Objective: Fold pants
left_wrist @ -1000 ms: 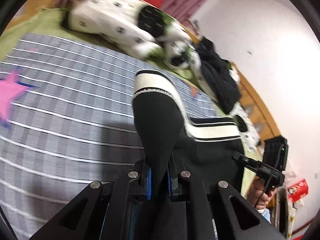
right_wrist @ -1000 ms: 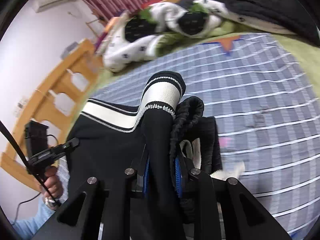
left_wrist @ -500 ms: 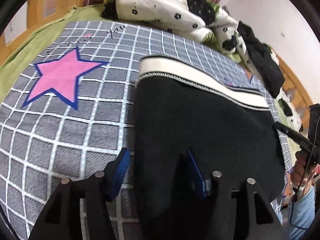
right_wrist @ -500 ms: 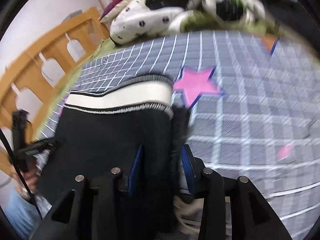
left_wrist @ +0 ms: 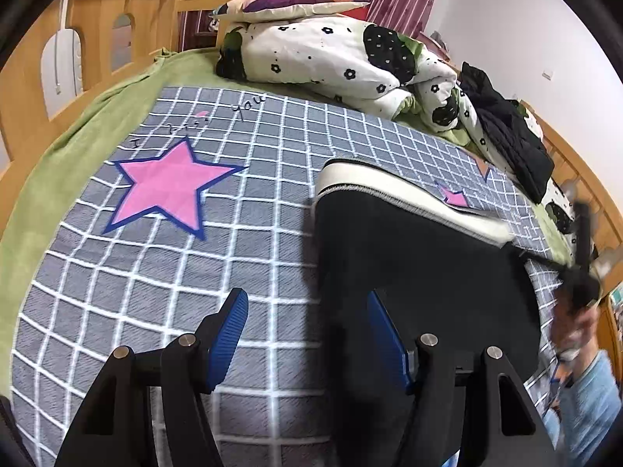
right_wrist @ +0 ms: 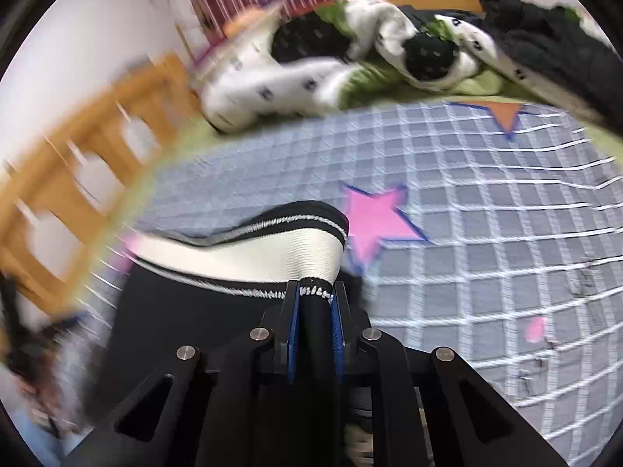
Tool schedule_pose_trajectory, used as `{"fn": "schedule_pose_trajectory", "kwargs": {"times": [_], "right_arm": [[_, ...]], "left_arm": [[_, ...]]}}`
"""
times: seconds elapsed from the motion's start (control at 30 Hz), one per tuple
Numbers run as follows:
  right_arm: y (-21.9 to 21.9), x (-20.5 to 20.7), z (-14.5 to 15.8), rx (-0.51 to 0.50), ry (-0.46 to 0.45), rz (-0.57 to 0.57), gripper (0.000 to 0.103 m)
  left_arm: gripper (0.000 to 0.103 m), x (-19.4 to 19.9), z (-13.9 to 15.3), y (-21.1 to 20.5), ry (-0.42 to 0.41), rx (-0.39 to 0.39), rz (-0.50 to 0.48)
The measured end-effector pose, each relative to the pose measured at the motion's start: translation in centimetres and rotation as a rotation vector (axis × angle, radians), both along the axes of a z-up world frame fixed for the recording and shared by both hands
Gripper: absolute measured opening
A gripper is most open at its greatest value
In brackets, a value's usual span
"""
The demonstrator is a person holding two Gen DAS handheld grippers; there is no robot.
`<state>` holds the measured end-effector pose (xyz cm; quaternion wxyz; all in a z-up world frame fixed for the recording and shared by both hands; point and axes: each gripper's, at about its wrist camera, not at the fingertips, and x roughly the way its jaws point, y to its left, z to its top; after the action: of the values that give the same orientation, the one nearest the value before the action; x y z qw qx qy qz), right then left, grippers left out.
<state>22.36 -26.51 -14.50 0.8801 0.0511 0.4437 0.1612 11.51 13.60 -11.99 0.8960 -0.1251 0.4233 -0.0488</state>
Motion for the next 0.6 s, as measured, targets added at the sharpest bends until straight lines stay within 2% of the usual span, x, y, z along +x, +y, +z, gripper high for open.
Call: {"fn": "schedule_pose_trajectory", "kwargs": {"times": [0.03,0.07,0.1,0.13,0.23,0.33,0.4,0.47,0.5,0.53,0.6], "right_arm": [[0.6,0.4,-1.6,-0.064,0.029,-0.001,0.019],[0.9,0.4,-1.9,-0.081,0.02,-0.002,0.02],[0.8,0.1,-1.2,-0.1,-0.01,-0.007,0.028],[0.7,0.0,-0.3,-0.103,-0.013,-0.01,0.03],[1.0,-1.3,2.9,-0.051,-0.099,-0.029,0.031],[3.6,-0.9,4.1,-0.047,-0.127,0.021,0.031],[5.4,0.1,3.0,-0.078,-0.136,0.059,0.031],[6.8,1.4,0.4,-0.159,-0.098,0.066,0.031],[7.3,2.2,-1.7,-0.222,-0.102,0.061,0.031],[7.5,2.0,-1.9,-0.236,-0.141,0.059,0.031],[7.3,1.9,-1.6,-0.215,-0.148,0.063,0.032]], "left_arm": [[0.061,0.4,0.1,-0.5,0.002,-0.007,-0.002],[0.061,0.6,0.2,-1.1,-0.005,-0.01,-0.011],[0.061,1.0,0.6,-1.9,-0.026,-0.006,-0.031],[0.061,1.3,0.8,-2.8,-0.052,0.005,-0.047],[0.061,3.6,1.8,-5.5,-0.099,0.05,-0.079],[0.062,6.6,2.0,-7.8,-0.133,0.059,-0.116],[0.062,9.0,0.5,-8.3,-0.112,0.088,-0.087],[0.059,11.2,-2.5,-8.0,-0.007,0.134,-0.028],[0.059,11.4,-3.5,-7.8,0.012,0.14,-0.027],[0.059,11.2,-4.1,-7.7,0.003,0.141,-0.036],[0.059,10.6,-4.1,-7.5,-0.031,0.134,-0.038]]}}
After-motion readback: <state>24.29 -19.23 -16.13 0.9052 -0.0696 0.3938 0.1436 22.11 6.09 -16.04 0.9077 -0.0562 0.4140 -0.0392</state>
